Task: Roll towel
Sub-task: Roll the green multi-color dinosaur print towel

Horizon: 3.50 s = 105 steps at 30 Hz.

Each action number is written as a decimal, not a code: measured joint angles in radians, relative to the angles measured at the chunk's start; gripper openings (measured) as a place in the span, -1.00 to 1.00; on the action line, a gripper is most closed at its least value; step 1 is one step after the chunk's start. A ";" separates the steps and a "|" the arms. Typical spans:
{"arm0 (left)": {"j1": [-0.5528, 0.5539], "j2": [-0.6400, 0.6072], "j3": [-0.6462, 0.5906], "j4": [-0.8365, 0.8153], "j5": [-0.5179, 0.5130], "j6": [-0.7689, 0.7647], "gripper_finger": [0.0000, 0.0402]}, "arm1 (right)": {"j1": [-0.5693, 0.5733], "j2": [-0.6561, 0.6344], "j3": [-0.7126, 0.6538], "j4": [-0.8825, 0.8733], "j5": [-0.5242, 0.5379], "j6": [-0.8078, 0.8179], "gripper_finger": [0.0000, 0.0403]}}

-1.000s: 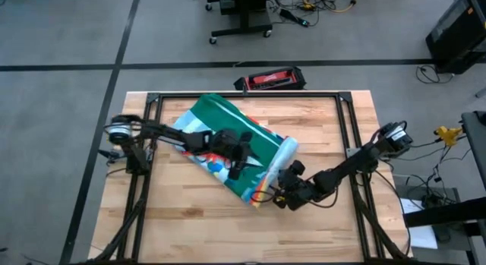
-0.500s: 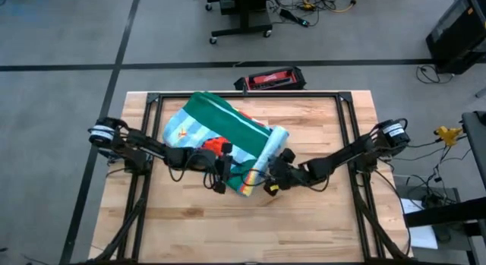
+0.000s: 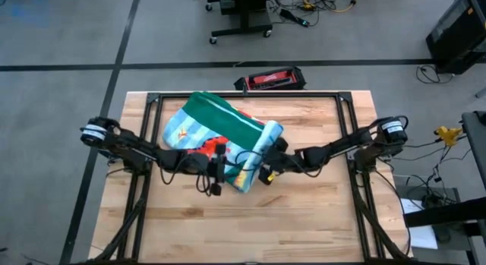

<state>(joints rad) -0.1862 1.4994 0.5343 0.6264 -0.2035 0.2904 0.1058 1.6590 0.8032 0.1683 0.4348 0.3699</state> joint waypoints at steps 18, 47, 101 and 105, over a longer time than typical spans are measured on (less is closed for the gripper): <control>-0.002 0.130 0.002 0.067 0.002 -0.031 -0.42 | -0.095 0.163 0.110 0.032 0.010 -0.069 0.56; 0.042 0.342 0.003 0.195 -0.017 -0.042 -0.42 | -0.452 0.145 0.132 -0.106 -0.280 -0.403 0.30; 0.314 0.668 0.536 0.042 0.639 0.025 -0.42 | -0.084 -0.292 -0.177 -0.279 -0.135 -0.118 0.43; 0.324 0.654 0.526 0.031 0.633 0.036 -0.42 | -0.019 -0.434 -0.182 -0.422 -0.123 -0.066 0.43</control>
<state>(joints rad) 0.1383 2.1537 1.0599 0.6576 0.4294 0.3263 0.0864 1.2245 0.6213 -0.2539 0.3121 0.3043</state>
